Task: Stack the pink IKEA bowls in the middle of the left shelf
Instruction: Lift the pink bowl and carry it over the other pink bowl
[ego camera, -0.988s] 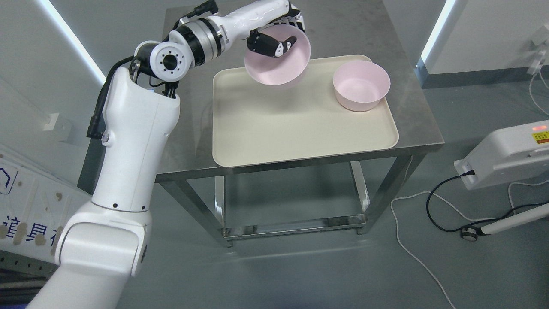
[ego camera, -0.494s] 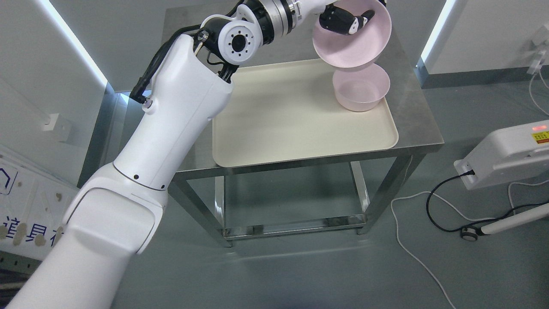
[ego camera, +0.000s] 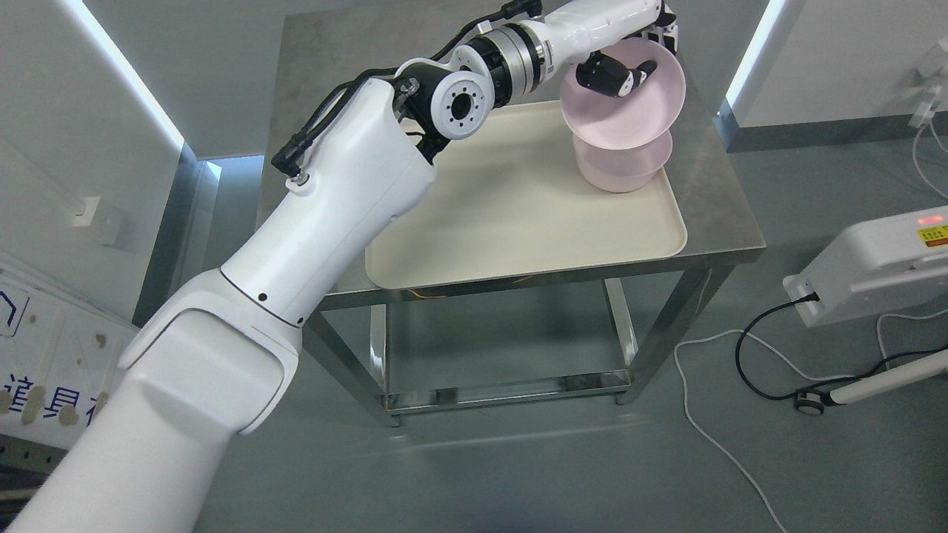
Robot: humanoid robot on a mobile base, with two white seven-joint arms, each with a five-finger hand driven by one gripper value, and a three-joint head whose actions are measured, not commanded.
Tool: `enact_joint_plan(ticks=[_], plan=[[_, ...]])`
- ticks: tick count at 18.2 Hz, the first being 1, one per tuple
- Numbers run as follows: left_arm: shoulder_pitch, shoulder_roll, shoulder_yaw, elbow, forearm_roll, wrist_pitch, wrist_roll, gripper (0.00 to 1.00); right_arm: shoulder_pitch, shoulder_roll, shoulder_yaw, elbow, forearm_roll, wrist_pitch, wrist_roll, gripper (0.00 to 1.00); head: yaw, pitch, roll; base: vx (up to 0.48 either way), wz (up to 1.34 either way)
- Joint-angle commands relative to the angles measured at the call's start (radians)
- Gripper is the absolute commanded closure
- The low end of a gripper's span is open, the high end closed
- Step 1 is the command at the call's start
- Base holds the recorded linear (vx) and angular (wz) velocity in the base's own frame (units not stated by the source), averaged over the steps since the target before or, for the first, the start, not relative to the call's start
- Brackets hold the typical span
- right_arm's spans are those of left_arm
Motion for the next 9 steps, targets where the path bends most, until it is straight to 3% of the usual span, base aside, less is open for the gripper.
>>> enact_joint_plan(ticks=[1, 9], plan=[[-0.007, 0.001, -0.089, 0.15, 0.011, 0.007, 0.012, 0.97, 0.0, -0.017, 0.0, 0.0, 0.0, 0.0, 0.0, 0.0, 0.0, 0.0, 0.0, 0.0, 0.0], [-0.007, 0.001, -0.016, 0.145, 0.066, 0.035, 0.024, 0.96, 0.0, -0.017, 0.0, 0.0, 0.0, 0.0, 0.0, 0.0, 0.0, 0.0, 0.0, 0.0, 0.0]])
